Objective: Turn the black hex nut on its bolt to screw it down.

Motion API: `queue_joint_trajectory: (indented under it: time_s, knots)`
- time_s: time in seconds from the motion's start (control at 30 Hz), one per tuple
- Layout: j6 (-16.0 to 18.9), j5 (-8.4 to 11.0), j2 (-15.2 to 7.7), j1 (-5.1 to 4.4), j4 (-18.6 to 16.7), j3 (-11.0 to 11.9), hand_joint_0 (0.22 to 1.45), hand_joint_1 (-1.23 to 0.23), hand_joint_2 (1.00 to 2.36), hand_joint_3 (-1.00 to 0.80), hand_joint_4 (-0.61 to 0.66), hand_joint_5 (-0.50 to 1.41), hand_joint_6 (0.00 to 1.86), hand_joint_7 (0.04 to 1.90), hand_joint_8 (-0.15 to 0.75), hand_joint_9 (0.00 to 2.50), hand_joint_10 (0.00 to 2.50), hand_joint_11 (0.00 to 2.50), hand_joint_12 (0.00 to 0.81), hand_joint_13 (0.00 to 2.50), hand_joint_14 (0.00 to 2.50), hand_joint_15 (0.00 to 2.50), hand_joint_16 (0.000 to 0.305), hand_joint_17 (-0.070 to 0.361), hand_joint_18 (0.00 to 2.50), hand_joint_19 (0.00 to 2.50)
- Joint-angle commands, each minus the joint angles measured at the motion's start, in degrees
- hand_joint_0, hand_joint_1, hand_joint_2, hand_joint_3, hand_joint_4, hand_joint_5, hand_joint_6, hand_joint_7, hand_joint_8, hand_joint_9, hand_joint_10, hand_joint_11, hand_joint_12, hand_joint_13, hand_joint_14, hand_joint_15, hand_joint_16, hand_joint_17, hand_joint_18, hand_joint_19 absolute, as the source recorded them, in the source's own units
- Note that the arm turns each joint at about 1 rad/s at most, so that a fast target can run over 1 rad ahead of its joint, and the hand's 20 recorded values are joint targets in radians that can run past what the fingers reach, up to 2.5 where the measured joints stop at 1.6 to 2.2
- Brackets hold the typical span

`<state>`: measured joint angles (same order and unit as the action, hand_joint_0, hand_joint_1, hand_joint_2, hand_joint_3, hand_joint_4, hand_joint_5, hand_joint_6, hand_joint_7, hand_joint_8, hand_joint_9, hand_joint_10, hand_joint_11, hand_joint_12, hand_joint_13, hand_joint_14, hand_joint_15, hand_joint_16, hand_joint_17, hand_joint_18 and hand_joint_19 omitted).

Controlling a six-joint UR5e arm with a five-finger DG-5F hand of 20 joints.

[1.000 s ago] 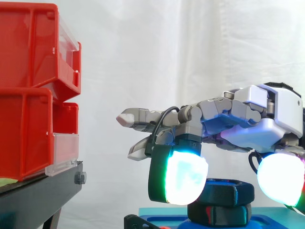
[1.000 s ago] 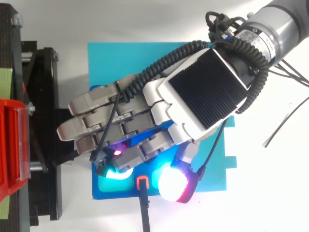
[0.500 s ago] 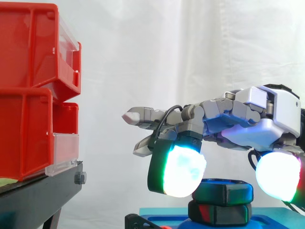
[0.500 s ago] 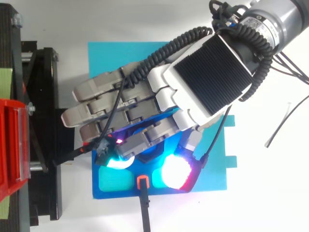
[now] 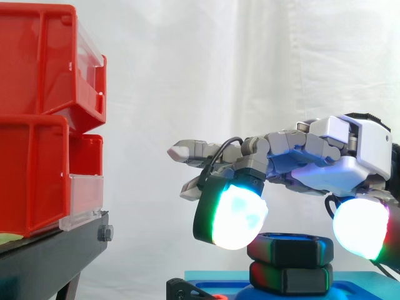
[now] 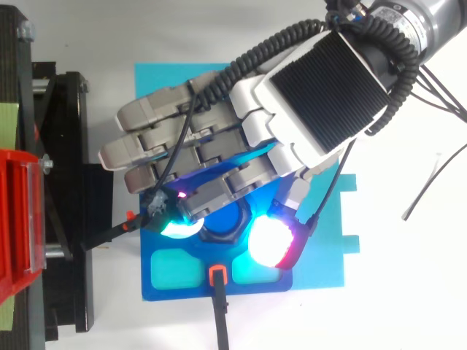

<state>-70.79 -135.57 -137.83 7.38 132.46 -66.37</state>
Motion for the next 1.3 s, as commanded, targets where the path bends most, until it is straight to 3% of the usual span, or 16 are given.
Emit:
queue_joint_trajectory:
  time_s: [0.0,0.53,0.73,1.07,1.27]
  knots:
    - [0.04,-0.31,-0.07,0.27,-0.63,0.01,0.50,-0.45,1.00,-0.50,0.24,-0.12,0.59,1.05,0.313,0.48,0.00,0.21,0.360,0.16,0.00,0.00,0.046,0.105,0.00,0.12]
    - [0.21,-2.16,0.01,1.59,-1.77,0.01,0.49,-0.45,1.00,-0.50,0.25,-0.12,0.58,1.05,0.315,0.48,0.00,0.21,0.363,0.16,0.00,0.00,0.047,0.106,0.00,0.13]
    - [0.65,-2.16,0.01,1.59,-2.03,0.01,0.48,-0.45,1.00,-0.50,0.25,-0.12,0.56,1.09,0.319,0.48,0.01,0.21,0.368,0.16,0.00,0.00,0.048,0.109,0.00,0.13]
    - [1.88,-1.10,0.01,-0.43,-3.26,0.01,0.44,-0.44,1.00,-0.50,0.27,-0.12,0.56,1.08,0.330,0.47,0.00,0.21,0.389,0.16,0.00,0.00,0.053,0.119,0.00,0.12]
    - [2.32,0.65,0.01,-2.10,-3.09,0.01,0.44,-0.44,1.00,-0.50,0.29,-0.12,0.50,1.14,0.329,0.47,0.00,0.21,0.388,0.16,0.00,0.00,0.055,0.124,0.03,0.11]
